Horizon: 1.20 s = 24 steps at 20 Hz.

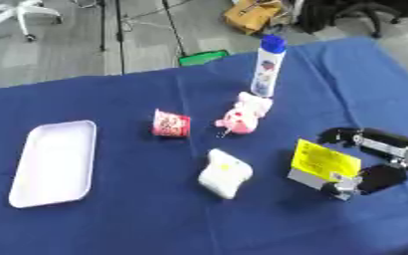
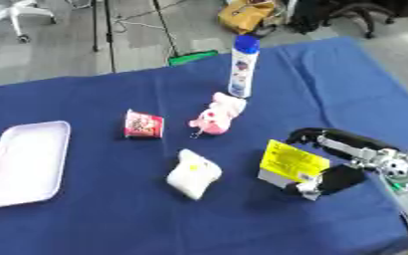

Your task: Pick up objects on the table and place them in the box.

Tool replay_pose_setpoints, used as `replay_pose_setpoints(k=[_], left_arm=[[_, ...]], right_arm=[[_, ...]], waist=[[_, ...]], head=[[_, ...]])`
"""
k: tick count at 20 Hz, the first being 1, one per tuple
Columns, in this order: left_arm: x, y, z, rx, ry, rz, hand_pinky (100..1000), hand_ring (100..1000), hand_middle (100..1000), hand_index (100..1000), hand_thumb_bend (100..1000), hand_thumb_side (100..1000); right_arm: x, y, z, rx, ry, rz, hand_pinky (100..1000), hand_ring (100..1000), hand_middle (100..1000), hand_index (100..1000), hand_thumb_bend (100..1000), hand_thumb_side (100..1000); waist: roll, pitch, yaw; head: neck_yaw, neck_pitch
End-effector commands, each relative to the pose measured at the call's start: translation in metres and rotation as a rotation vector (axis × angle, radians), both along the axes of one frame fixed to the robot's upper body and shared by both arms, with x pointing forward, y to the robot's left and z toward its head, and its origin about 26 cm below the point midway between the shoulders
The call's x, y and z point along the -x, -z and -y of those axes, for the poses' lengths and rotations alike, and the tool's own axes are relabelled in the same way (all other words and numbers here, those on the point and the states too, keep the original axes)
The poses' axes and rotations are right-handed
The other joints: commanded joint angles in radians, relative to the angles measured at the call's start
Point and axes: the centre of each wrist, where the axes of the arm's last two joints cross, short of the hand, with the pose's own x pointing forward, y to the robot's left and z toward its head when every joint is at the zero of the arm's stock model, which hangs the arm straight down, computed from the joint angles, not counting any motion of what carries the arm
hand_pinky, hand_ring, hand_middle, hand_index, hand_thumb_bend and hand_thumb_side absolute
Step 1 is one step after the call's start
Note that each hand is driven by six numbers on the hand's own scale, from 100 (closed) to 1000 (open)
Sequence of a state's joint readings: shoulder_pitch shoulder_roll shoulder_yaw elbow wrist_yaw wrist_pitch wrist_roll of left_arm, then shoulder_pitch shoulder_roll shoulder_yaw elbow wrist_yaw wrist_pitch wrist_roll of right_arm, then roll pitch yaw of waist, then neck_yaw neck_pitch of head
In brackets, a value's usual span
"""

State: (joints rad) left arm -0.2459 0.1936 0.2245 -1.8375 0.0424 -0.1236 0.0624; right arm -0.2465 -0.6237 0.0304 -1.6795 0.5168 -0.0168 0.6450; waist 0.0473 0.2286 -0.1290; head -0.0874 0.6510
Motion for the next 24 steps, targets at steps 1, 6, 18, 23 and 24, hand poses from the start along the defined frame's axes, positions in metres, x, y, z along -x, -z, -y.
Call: replay_pose_setpoints(k=[1, 6, 18, 23, 24], left_arm=[[0.0016, -0.0097, -0.0046, -0.035, -0.004, 0.025, 740, 774, 842, 862, 585, 789], [0.0017, -0.0096, -0.0047, -0.035, -0.004, 0.025, 740, 774, 842, 864, 586, 788], [0.0018, -0.0095, -0.0048, -0.036, -0.002, 0.025, 740, 774, 843, 864, 584, 789], [0.0018, -0.0099, -0.0045, -0.038, -0.001, 0.026, 741, 775, 843, 864, 585, 789], [0.0018, -0.0099, -0.0045, -0.038, 0.0, 0.026, 741, 775, 843, 864, 585, 789]], right_arm=[[0.0012, -0.0152, 0.006, 0.039, 0.005, 0.028, 897, 946, 975, 941, 700, 454], [0.0004, -0.0147, 0.0074, 0.054, 0.027, 0.033, 883, 926, 957, 973, 725, 418], [-0.0016, -0.0154, 0.0065, 0.163, 0.15, 0.152, 880, 938, 945, 1000, 733, 412], [-0.0023, -0.0135, 0.0036, 0.198, 0.139, 0.147, 878, 930, 938, 1000, 723, 421], [-0.0024, -0.0131, 0.0031, 0.201, 0.136, 0.143, 878, 930, 938, 1000, 723, 421]], waist=[[-0.02, -0.014, -0.001], [-0.019, -0.014, -0.001], [-0.017, -0.015, 0.0], [-0.018, -0.016, 0.001], [-0.018, -0.016, 0.001]], head=[[0.001, 0.003], [0.0, 0.003], [-0.003, 0.003], [-0.004, 0.002], [-0.005, 0.002]])
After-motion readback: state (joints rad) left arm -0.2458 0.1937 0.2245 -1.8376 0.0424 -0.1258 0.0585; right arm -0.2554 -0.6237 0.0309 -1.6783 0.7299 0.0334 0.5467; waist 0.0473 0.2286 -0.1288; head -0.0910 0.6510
